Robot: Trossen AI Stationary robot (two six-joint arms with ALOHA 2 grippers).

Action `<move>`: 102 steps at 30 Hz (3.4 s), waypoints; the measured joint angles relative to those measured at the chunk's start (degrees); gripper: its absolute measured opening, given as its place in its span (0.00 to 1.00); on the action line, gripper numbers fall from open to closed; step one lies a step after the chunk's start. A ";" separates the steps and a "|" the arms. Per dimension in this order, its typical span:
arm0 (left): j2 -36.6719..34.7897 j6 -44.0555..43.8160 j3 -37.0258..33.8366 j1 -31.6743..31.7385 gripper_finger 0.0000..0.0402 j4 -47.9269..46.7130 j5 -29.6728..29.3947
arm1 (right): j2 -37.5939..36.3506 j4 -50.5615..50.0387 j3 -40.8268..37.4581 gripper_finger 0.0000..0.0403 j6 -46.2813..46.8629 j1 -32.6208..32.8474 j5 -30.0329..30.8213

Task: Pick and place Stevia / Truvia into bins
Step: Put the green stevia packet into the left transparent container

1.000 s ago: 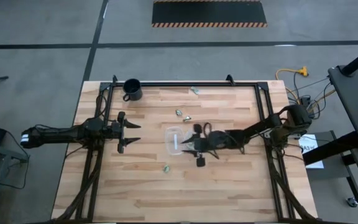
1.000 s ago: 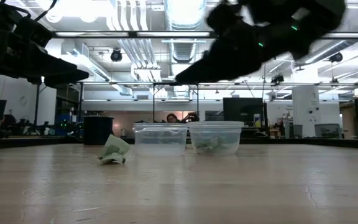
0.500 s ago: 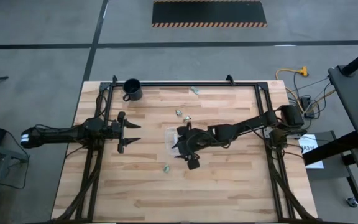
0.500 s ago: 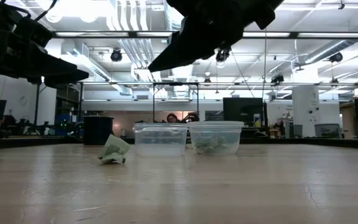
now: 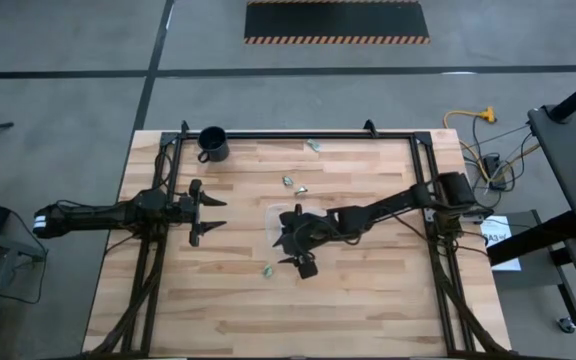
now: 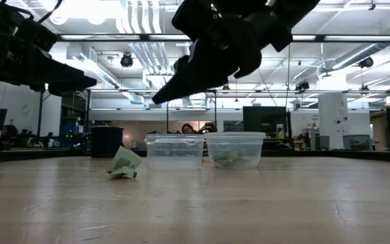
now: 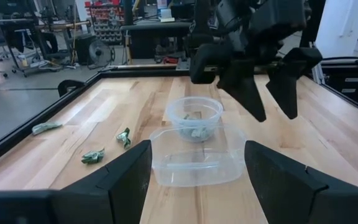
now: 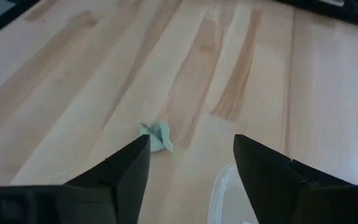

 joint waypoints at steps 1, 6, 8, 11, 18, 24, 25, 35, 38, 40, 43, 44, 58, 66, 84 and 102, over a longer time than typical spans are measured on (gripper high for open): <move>0.00 0.00 0.00 0.01 0.60 -0.06 0.02 | 0.28 0.10 0.00 0.57 0.00 -0.01 0.02; -0.05 0.00 0.00 0.01 0.60 -0.03 0.01 | 0.65 0.45 0.03 0.70 0.10 0.19 -0.02; -0.03 0.01 0.00 -0.01 0.60 -0.03 0.00 | 1.25 0.50 0.04 0.75 -0.02 0.41 -0.01; -0.01 0.01 0.00 0.01 0.60 -0.03 0.00 | 2.53 2.60 0.02 0.80 -0.40 0.84 0.00; -0.05 0.01 0.00 0.00 0.60 0.37 0.02 | 7.60 6.81 2.26 0.82 -0.25 1.67 -0.03; -0.05 0.00 0.00 0.01 0.60 0.35 0.00 | 13.18 5.55 7.40 0.81 0.67 2.15 -3.94; -0.05 0.00 0.00 0.01 0.60 0.39 0.02 | 14.15 4.24 8.50 0.81 0.75 2.17 -4.69; -0.05 0.00 0.00 0.01 0.60 0.39 0.02 | 19.93 -5.17 16.10 0.81 0.87 2.08 -5.53; -0.05 0.00 0.00 -0.01 0.60 0.36 0.01 | 20.34 -5.40 16.46 0.81 0.90 2.21 -5.53; -0.05 0.01 0.00 0.01 0.60 0.36 0.02 | 20.31 -5.40 16.43 0.81 0.90 2.25 -5.53; 0.00 0.00 0.00 0.01 0.60 0.32 0.00 | 20.13 -5.55 16.37 0.81 1.16 2.25 -5.51; -0.03 0.00 0.00 0.01 0.60 0.34 0.01 | 20.12 -5.55 16.35 0.81 1.15 2.25 -5.51; -0.05 0.00 0.00 -0.01 0.60 0.36 0.01 | 20.10 -5.60 16.46 0.81 0.94 2.25 -5.49; -0.05 0.00 0.00 0.01 0.60 0.35 0.02 | 19.99 -6.46 16.52 0.80 0.67 2.25 -5.48; -0.05 0.00 0.00 0.01 0.60 0.36 0.00 | 19.83 -6.61 16.55 0.13 0.70 2.12 -5.43; -0.05 0.00 0.00 -0.01 0.60 0.36 0.02 | 18.39 -12.20 19.49 0.03 0.83 2.14 -5.28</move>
